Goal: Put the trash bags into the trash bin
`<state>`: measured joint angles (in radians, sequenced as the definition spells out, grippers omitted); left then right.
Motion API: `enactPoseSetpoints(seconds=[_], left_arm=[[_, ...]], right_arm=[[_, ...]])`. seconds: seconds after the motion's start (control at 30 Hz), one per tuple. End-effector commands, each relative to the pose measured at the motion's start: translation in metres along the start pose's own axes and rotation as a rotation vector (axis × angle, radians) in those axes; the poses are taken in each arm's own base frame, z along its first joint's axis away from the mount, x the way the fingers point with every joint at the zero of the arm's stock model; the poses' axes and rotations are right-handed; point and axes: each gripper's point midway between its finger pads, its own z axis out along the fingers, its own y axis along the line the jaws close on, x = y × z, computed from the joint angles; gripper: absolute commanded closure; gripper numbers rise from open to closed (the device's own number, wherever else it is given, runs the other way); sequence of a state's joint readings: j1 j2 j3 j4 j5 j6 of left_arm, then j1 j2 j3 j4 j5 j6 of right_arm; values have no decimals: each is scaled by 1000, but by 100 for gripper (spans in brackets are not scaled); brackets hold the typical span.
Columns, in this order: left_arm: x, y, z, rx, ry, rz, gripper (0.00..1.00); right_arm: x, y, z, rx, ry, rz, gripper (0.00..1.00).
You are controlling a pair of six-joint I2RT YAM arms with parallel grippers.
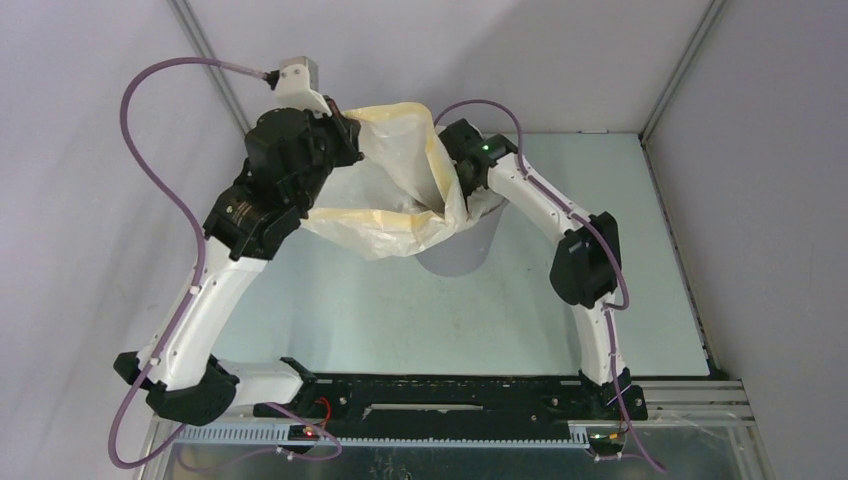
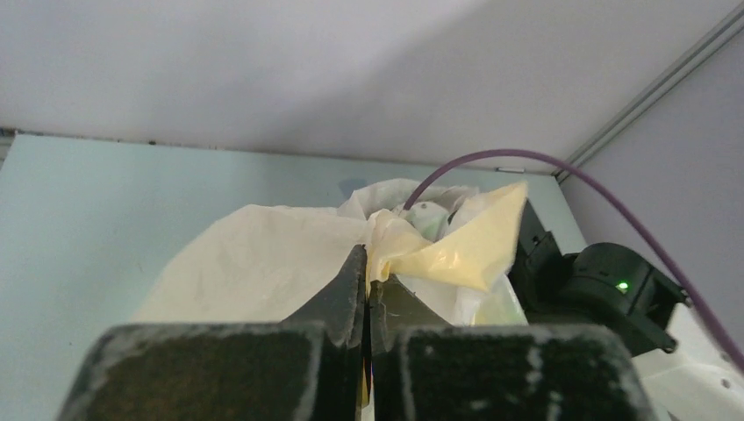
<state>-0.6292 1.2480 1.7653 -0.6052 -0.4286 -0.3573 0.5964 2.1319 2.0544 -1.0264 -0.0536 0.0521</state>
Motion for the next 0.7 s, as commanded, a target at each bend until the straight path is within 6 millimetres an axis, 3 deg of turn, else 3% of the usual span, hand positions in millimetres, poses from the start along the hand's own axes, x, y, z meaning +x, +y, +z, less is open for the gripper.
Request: enactPoseSetpoints(seconds=[0.0,0.1,0.23,0.5,0.6,0.67], left_arm=[[-4,1,2,22,-12,-44,99],[-5,3,2,22,-15,-50,99],[-7,3,2,26,-19,-52,99],[-14,6,-3,25,-38,-53,99],[-16,8,-5,19,-44,-55,99],[-16,8,-5,20,-44,-53,98]], right_arm=[[-27,-8,-44,31,-129,12,96],[-46,-7,-93,-16,-256,37,82],[-55,-7,-141,-33,-362,45,64],[-47,-15,-190,-1,-425,58,40],[-38,-13,-205,6,-435,56,35],[-30,-11,-218,17,-452,57,26]])
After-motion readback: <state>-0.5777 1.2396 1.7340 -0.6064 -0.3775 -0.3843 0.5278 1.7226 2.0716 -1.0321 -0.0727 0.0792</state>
